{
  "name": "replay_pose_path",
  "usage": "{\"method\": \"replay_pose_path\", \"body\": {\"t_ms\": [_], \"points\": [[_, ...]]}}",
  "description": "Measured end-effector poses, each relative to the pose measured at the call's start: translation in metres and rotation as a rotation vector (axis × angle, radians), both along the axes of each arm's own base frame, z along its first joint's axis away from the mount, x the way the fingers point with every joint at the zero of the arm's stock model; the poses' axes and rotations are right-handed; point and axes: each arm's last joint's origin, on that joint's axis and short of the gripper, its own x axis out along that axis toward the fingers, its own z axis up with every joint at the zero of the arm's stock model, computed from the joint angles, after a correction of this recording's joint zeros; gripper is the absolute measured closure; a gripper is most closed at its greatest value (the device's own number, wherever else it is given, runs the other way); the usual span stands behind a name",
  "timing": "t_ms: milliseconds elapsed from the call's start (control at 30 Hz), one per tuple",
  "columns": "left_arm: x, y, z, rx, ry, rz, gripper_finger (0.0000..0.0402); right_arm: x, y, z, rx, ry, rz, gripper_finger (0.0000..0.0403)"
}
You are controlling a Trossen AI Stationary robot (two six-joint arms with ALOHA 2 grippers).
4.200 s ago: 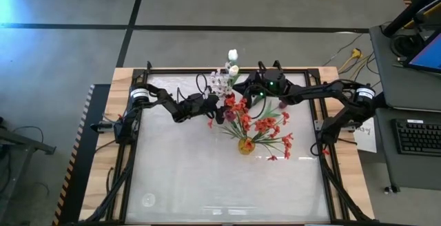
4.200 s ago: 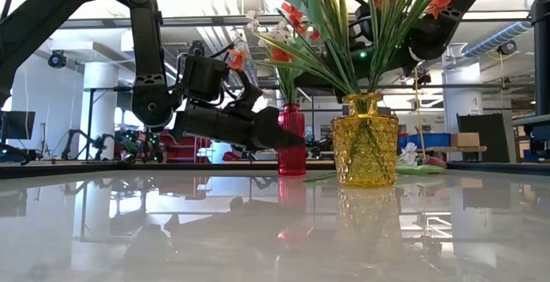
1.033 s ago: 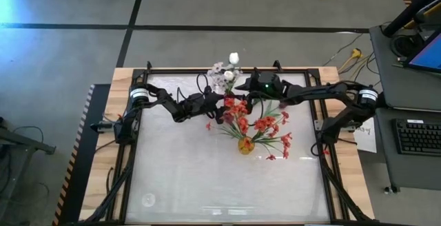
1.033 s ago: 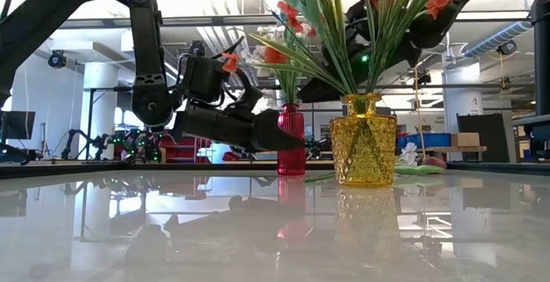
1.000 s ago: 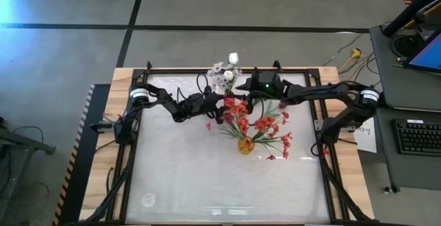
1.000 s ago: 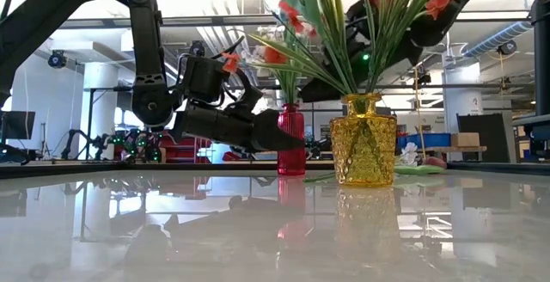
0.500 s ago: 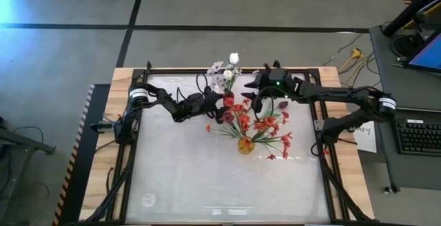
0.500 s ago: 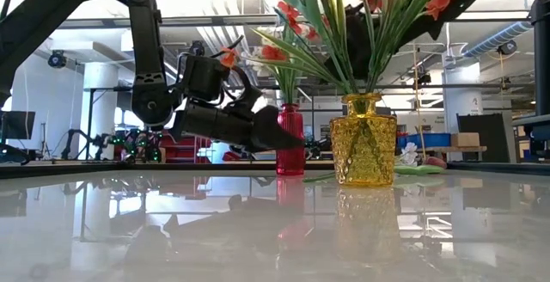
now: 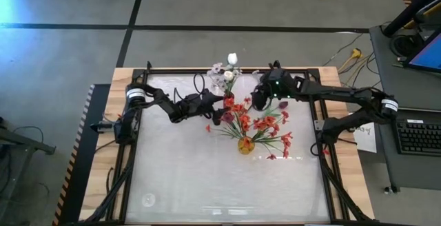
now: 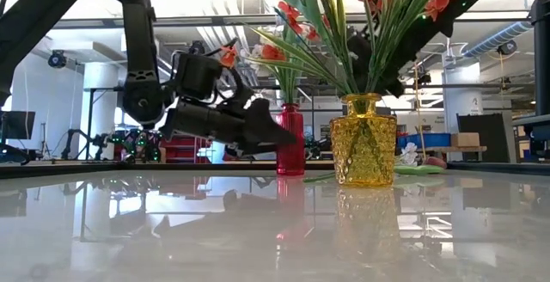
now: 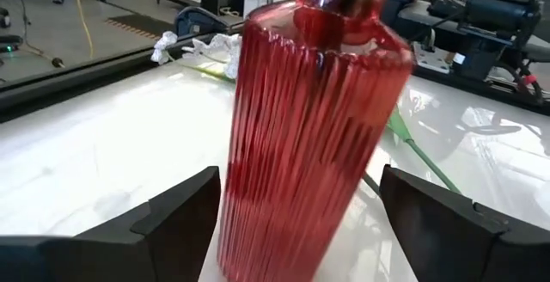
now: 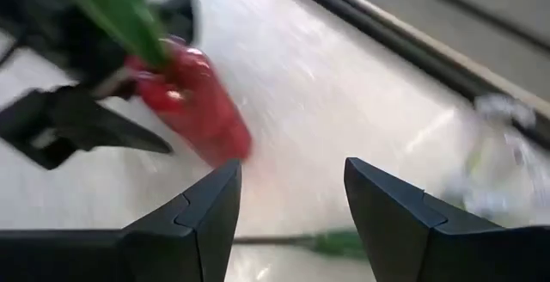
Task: Sort flowers into vase by color
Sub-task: Put the red flower into the yellow vase
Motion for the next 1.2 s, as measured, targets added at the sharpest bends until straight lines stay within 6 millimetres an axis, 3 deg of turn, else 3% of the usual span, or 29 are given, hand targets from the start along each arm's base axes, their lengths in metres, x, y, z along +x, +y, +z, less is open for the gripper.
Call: {"method": "replay_pose_path", "body": {"t_ms": [233,500,633,733,900,1200], "points": [[-0.018,-0.004,0.008,0.04,0.022,0.021,0.0098,-0.016,-0.01,-0.009,0.239,0.028,-0.231,0.0202],[-0.037,-0.011,0.008,0.042,0.056,0.019,0.0098,-0.035,-0.003,-0.017,0.413,0.269,-0.335,0.0218],[-0.043,-0.013,0.009,0.046,0.063,0.017,0.0098,-0.037,0.002,-0.02,0.406,0.34,-0.154,0.0228],[-0.047,-0.015,0.007,0.044,0.072,0.016,0.0098,-0.035,0.004,-0.02,0.27,0.391,0.149,0.023],[-0.051,-0.016,0.007,0.04,0.081,0.01,0.0098,-0.032,0.006,-0.023,0.028,0.488,0.472,0.0228],[-0.052,-0.018,0.007,0.037,0.078,0.004,0.0098,-0.021,0.003,-0.052,-0.018,0.612,0.689,0.0216]]}}
